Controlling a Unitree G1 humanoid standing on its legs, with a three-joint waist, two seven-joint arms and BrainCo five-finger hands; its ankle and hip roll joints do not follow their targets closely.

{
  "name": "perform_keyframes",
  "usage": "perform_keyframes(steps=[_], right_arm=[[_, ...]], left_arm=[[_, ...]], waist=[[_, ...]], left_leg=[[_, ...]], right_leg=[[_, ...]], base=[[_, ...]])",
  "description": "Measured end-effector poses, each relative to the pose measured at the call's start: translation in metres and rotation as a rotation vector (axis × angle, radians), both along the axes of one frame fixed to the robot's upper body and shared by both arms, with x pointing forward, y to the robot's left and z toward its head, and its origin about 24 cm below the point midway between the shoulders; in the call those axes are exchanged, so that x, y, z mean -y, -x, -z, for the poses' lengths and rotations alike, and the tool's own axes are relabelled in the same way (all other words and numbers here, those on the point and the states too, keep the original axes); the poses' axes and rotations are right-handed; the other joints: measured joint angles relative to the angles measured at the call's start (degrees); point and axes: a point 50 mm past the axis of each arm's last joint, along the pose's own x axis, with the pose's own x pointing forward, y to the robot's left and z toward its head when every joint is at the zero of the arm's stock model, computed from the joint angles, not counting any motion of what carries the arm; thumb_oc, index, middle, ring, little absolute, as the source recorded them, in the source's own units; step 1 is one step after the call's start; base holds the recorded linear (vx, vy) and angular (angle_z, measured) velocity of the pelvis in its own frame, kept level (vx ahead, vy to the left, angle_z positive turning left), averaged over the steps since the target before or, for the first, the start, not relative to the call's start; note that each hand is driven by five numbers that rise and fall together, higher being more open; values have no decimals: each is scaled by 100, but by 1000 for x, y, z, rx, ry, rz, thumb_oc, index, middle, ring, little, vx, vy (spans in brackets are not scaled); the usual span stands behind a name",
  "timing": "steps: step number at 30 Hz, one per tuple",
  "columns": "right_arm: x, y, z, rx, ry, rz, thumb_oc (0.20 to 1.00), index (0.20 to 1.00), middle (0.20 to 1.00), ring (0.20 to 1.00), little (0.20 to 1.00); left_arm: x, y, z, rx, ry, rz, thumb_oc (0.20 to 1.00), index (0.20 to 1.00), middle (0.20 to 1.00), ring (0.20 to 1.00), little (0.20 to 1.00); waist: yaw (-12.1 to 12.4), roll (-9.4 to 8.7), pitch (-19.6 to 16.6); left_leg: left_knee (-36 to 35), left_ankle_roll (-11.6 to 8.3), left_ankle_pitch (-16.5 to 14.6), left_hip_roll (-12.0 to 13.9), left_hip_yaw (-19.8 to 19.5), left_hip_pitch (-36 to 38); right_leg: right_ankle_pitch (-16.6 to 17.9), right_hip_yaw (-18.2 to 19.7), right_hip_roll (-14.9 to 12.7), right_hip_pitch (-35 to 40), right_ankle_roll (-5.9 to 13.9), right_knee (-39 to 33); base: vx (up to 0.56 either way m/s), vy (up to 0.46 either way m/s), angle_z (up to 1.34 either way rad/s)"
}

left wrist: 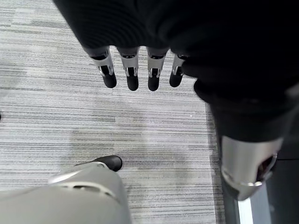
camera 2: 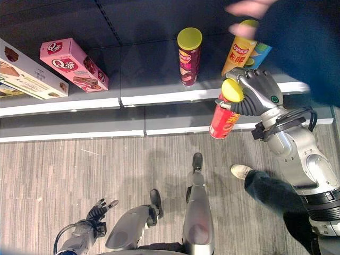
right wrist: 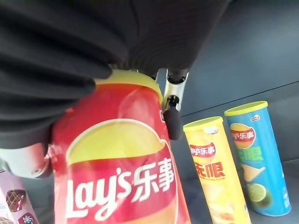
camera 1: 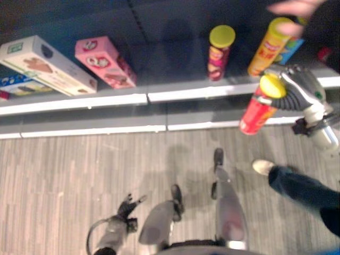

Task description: Put the goods on the table back onto the shelves and tidy them up.

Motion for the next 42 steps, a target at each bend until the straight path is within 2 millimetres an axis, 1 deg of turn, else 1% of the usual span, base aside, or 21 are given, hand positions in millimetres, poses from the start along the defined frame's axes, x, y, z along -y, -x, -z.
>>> perform_keyframes(steps=[10,16,17,18,19,20,21,22,23,24,25,26,27,28,29,30,31,32,33,35,42], right_arm=[[-2,0,4,-11,-10,-7,200,200,200,200,200],[-19,-5,25,-105,-25,-66,200,200,200,200,200],[-23,-6,30,-124,-25,-79,200,200,200,200,200],[-28,-7,35,-155,-13,-102,200,200,200,200,200],[-31,-9,34,-159,-4,-111,200,200,200,200,200],[-33,-11,35,-163,0,-114,200,200,200,200,200],[-32,-11,37,-172,1,-112,200,200,200,200,200],[-31,-11,39,-186,2,-111,200,200,200,200,200],[-32,-11,39,-185,1,-112,200,200,200,200,200],[-32,-12,37,-177,0,-112,200,200,200,200,200],[-36,-19,33,-172,-11,-114,200,200,200,200,200],[-52,-34,19,-142,-36,-151,200,200,200,200,200],[-58,-37,18,-152,-72,-172,200,200,200,200,200],[-62,-33,21,-175,-58,-194,200,200,200,200,200],[-66,-28,24,-200,-35,-233,200,200,200,200,200],[-73,-21,14,-173,-25,-292,200,200,200,200,200],[-77,-16,8,-146,-23,-317,200,200,200,200,200],[-80,-12,-1,-112,-30,-351,200,200,200,200,200],[-80,-12,-5,-100,-38,-356,200,200,200,200,200],[-78,-12,-7,-101,-46,-350,200,200,200,200,200],[-61,-12,16,-192,-69,-285,200,200,200,200,200]], left_arm=[[0,-5,-2,9,-2,0,1000,1000,1000,1000,1000],[-15,5,2,-43,-37,-21,1000,1000,1000,1000,1000],[-18,9,3,-54,-37,-40,1000,1000,1000,1000,1000],[-22,15,5,-72,-43,-58,1000,1000,1000,1000,1000],[-24,16,5,-76,-47,-60,1000,1000,1000,1000,1000],[-27,17,5,-79,-51,-68,1000,1000,1000,1000,1000],[-29,19,5,-82,-58,-70,1000,1000,1000,1000,1000],[-34,23,5,-93,-71,-72,1000,1000,1000,1000,1000],[-38,26,5,-101,-80,-75,1000,1000,1000,1000,1000],[-39,28,5,-112,-83,-77,1000,1000,1000,1000,1000],[-40,30,6,-123,-84,-85,1000,1000,1000,1000,1000],[-44,34,9,-144,-81,-124,1000,1000,1000,1000,1000],[-45,37,12,-170,-73,-165,1000,1000,1000,1000,1000],[-45,39,14,-173,-50,-230,1000,1000,1000,1000,1000],[-42,44,16,-180,-43,-244,1000,1000,1000,1000,1000],[-44,55,17,-205,-48,-248,1000,1000,1000,1000,1000],[-48,63,18,-226,-54,-264,1000,1000,1000,1000,1000],[-52,73,19,-251,-65,-271,1000,1000,1000,1000,1000],[-51,77,20,-262,-62,-274,1000,1000,1000,1000,1000],[-48,81,22,-267,-53,-271,1000,1000,1000,1000,1000],[-40,51,12,-148,-36,-221,1000,1000,1000,1000,1000]], waist=[[48,-76,-27],[123,-549,-280],[160,-609,-343],[215,-651,-548],[222,-629,-567],[263,-616,-598],[298,-652,-656],[332,-761,-792],[342,-843,-852],[361,-829,-862],[350,-820,-870],[411,-816,-884],[683,-771,-911],[871,-541,-983],[923,-298,-1100],[997,-219,-1171],[1023,-277,-1202],[1044,-392,-1273],[1061,-396,-1276],[1066,-411,-1285],[1012,-468,-1449]], left_leg=[[51,2,0,-22,-67,24],[-115,6,7,-75,3,303],[-203,7,26,-70,53,427],[-283,28,64,12,125,473],[-350,53,97,99,148,531],[-442,46,109,183,224,596],[-491,40,125,193,237,654],[-503,39,124,132,227,648],[-501,35,120,66,208,647],[-465,36,113,11,151,590],[-309,98,86,9,126,496],[-246,498,44,-234,123,132],[-176,477,73,-36,306,151],[-214,410,113,238,372,197],[-415,292,255,450,248,298],[-852,161,496,530,185,555],[-993,123,568,501,182,646],[-1083,53,619,445,198,675],[-1112,7,648,451,213,702],[-1224,-19,679,470,253,796],[-1327,-157,870,625,158,787]], right_leg=[[2,-64,-43,94,3,-10],[-12,-128,-31,279,17,-98],[-84,-148,-28,335,52,-98],[-338,-276,-32,343,252,-112],[-568,-436,-34,394,457,-93],[-638,-524,-24,371,589,24],[-598,-570,-47,377,618,152],[-437,-616,-115,400,696,161],[-136,-610,-159,378,650,162],[139,-604,-141,412,338,138],[532,-497,-58,406,262,16],[1154,-11,86,362,-162,-410],[619,-189,158,323,311,-139],[-344,-750,303,332,77,648],[-863,-1098,465,580,114,950],[-1064,-1228,554,1148,332,749],[-1034,-1202,582,1393,330,355],[-998,-1172,580,1592,137,-3],[-922,-1110,622,1660,32,-140],[-870,-1088,691,1778,-37,-346],[-846,-1129,878,1886,-85,-531]], base=[[-6,16,4],[15,81,-11],[10,22,-24],[8,4,-26],[8,4,-26],[0,0,-17],[0,0,-8],[-36,53,3],[-100,119,13],[-144,143,5],[-181,74,-52],[-103,-14,-97],[-72,-39,-115],[49,-80,-54],[67,-84,-9],[84,-111,17],[60,-107,10],[32,-85,-2],[28,-58,-10],[22,-57,-13],[7,-79,4]])
